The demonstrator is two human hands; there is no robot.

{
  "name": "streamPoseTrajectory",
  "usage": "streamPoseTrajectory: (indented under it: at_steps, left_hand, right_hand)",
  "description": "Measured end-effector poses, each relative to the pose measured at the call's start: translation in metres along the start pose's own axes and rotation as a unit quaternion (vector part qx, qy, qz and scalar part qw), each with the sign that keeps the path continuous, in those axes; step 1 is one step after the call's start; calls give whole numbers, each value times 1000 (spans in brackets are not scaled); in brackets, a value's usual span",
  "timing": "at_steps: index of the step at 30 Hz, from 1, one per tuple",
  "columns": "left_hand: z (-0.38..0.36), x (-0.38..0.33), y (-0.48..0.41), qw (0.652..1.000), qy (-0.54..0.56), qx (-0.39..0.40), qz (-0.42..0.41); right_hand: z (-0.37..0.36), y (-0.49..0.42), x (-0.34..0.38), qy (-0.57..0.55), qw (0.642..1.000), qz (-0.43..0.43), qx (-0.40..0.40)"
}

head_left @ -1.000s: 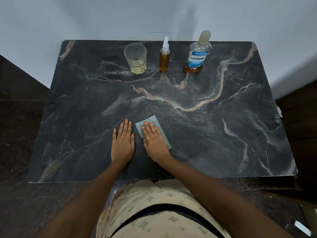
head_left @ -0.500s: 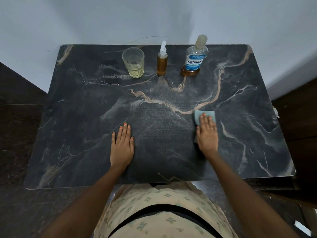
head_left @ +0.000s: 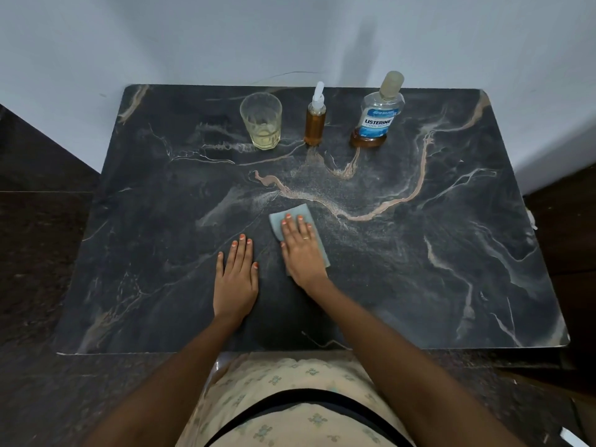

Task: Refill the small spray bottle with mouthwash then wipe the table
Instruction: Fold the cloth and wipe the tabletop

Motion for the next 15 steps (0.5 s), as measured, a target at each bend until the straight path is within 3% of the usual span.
streamPoseTrajectory:
  at_steps: [3,6,15]
  left_hand:
    - [-2,0,-1,1000,0,7,-10]
    - [-2,-1,-3,1000,7,10,-21]
    - [0,-3,-3,1000,25,9,-16]
  right_hand:
    - [-1,7,-6,37,998,50,15]
    - [3,14,-38,56,998,27,25]
    - [51,17,-151,46,982,-165,-77]
Point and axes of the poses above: each hand's wrist, its own y-axis away from the middle knuckle, its own z-axis out of the back of the hand, x = y × z, the point moved 6 cm from there along -y, towards the middle knuckle, and after that the axes turned 9 degrees about -x, right-handed, at the moved point
